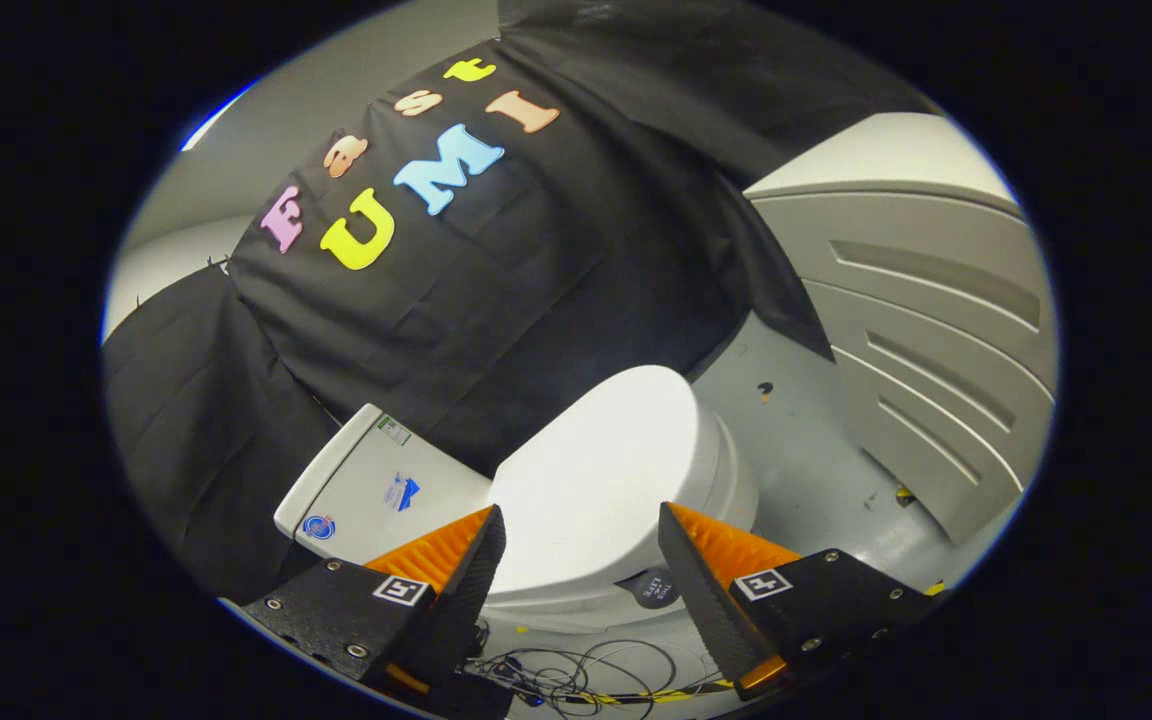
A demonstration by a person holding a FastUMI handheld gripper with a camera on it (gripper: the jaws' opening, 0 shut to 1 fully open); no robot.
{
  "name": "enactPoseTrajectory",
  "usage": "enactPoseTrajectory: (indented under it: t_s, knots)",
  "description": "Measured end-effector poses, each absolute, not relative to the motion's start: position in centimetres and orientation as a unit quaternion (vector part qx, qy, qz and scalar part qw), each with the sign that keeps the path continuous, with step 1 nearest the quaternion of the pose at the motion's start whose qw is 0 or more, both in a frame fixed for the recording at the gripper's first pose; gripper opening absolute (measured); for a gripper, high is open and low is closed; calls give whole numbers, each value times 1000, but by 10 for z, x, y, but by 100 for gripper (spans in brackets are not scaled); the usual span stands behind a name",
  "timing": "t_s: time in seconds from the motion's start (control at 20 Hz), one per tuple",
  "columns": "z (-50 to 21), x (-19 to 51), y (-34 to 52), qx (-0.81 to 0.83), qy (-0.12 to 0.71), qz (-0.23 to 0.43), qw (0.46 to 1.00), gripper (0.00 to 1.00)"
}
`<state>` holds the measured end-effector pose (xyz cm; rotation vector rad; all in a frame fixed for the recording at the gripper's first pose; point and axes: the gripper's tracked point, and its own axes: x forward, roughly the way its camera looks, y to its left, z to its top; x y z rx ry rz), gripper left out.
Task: Open the toilet lid.
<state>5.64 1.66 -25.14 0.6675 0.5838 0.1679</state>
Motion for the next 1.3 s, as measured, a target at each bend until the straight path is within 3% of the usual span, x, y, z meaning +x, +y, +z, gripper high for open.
enactPoseTrajectory:
  t_s: [0.65, 1.3]
  knots:
    - [-336, 63, 15, 382, 351, 56, 853, 93]
    - [-384, 52, 52, 525, 399, 57, 750, 76]
